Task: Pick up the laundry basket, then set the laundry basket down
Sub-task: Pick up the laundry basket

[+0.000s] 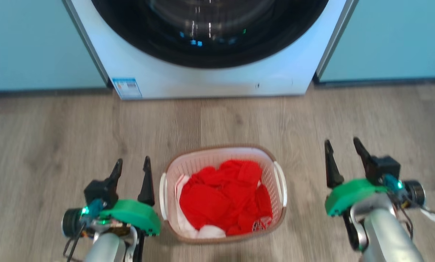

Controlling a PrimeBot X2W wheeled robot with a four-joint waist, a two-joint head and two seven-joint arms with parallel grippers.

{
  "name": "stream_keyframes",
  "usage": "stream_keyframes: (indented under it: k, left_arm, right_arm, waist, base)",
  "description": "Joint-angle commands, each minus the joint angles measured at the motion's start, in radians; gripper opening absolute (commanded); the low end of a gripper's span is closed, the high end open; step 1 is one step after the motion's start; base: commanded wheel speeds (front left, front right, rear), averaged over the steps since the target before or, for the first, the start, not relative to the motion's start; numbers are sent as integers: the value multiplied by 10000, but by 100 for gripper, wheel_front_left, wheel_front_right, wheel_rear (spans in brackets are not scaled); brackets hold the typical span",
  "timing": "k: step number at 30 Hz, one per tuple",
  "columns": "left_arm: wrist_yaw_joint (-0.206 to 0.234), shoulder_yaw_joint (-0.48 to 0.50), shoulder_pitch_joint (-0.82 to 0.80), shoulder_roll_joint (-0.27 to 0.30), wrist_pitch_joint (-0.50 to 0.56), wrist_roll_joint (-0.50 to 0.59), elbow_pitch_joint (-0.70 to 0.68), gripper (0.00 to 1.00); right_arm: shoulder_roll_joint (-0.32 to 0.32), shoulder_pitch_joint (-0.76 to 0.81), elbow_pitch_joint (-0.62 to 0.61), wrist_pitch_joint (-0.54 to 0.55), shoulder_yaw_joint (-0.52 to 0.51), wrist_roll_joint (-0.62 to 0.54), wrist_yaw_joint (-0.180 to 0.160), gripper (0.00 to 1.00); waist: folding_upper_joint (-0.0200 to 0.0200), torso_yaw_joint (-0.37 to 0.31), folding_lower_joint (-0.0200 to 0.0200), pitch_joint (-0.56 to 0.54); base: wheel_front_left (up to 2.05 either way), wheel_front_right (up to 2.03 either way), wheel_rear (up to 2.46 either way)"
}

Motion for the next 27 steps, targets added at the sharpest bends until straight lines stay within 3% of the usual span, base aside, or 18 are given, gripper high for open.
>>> stream_keyframes:
  k: [1,4,10,14,27]
  left_arm:
    - [-128,147,-722,-18,-67,52,136,100]
    - [-265,52,-1069,-18,-67,125,623,100]
    - [-940,-469,-2262,-18,-67,179,2958,100]
    - [-1014,-603,-3184,-18,-67,95,4178,100]
    - [-1779,-1218,-5310,-18,-67,-402,7136,100]
  right_arm:
    - [-58,-773,-38,-122,268,-231,60,100]
    - [-58,-1147,279,-122,291,-309,60,100]
    - [-58,-2189,1703,-122,568,-390,60,100]
    - [-58,-2979,3058,-53,758,-376,60,100]
    - [-58,-5220,5845,730,2474,1018,60,100]
  waist:
    - [0,-94,-1,830]
    - [0,-112,-1,1292]
    - [0,-92,-1,2557]
    - [0,-37,-1,3314]
    - [0,-78,-1,5020]
  base:
    - [0,0,0]
    - [0,0,0]
    - [0,0,0]
    - [0,0,0]
    - [0,0,0]
